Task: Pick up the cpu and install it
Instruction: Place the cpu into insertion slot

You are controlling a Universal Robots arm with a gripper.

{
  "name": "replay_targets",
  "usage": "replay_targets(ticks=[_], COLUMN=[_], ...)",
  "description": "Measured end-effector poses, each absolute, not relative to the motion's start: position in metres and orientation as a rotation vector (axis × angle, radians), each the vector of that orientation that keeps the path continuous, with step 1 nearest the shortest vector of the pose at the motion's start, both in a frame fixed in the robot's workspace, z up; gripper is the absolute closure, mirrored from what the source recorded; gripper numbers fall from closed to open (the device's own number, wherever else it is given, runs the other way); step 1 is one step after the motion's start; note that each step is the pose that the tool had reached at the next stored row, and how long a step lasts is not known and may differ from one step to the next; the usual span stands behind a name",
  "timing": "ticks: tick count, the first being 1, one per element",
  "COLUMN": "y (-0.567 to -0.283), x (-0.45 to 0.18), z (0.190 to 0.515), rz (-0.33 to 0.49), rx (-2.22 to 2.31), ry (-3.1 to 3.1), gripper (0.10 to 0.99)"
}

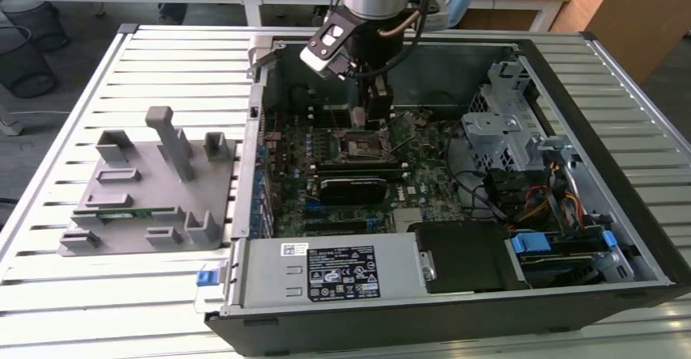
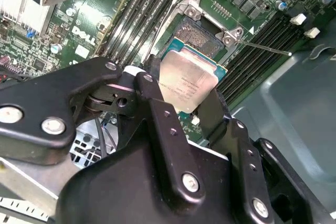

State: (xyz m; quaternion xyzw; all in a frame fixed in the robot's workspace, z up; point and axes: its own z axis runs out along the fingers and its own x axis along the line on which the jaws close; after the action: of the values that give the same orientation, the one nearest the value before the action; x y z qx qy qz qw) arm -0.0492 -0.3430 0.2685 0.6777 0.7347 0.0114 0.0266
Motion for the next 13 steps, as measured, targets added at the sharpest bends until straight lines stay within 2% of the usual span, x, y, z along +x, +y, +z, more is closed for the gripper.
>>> replay_targets(ticks=[13], y=[-0.3415], x=[-0.0491], z=[0.2611], rz=[0.036], rx=[2.095], ry=[2.269], gripper=[0.549])
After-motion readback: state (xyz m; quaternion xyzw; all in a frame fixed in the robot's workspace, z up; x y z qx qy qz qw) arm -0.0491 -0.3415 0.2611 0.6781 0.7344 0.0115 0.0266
